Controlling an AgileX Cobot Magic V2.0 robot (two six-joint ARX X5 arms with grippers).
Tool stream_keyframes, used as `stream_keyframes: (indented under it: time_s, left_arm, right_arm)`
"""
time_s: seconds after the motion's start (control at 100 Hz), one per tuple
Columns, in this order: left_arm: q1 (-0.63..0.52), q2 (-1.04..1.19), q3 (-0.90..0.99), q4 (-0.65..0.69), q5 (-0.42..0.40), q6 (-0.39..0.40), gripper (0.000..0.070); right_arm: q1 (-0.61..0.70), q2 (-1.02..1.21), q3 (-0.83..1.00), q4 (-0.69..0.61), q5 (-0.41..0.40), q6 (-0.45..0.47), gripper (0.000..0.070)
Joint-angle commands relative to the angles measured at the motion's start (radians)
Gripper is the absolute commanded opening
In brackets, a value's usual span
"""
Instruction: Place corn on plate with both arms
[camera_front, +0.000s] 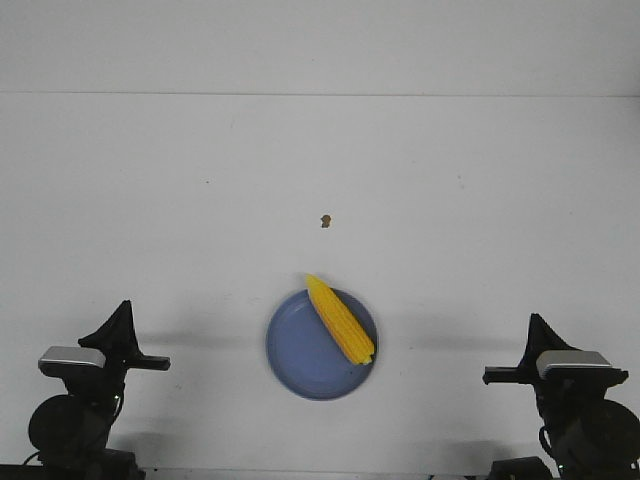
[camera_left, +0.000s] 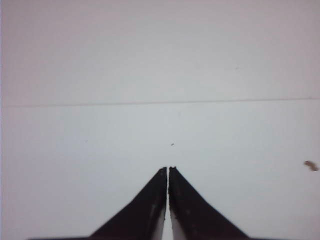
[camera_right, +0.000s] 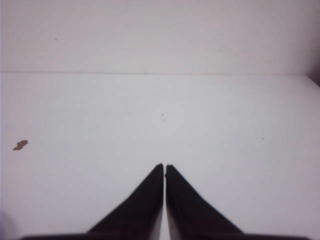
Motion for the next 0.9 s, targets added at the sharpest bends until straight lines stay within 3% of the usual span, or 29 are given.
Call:
stream_keyframes:
  time_s: [0.0, 0.19, 0.64, 0.89]
  left_arm:
    - [0.009, -0.031, -0.040, 0.026, -0.003, 0.006, 0.0012]
    - [0.022, -0.054, -0.128, 0.048, -0.003, 0.005, 0.0012]
    - [0.022, -0.054, -0.248, 0.288, -0.003, -0.005, 0.0012]
    - [0.022, -0.054, -0.247, 0.316, -0.002, -0.028, 0.0012]
  right_arm:
    - [0.000, 0.001, 0.003, 0.013, 0.004, -0.008, 0.0012]
    - [0.000, 0.001, 0.003, 0.013, 0.004, -0.008, 0.0012]
    - [0.000, 0.000, 0.003, 0.013, 0.003, -0.007, 0.0012]
    - [0.000, 0.000, 0.003, 0.013, 0.004, -0.008, 0.0012]
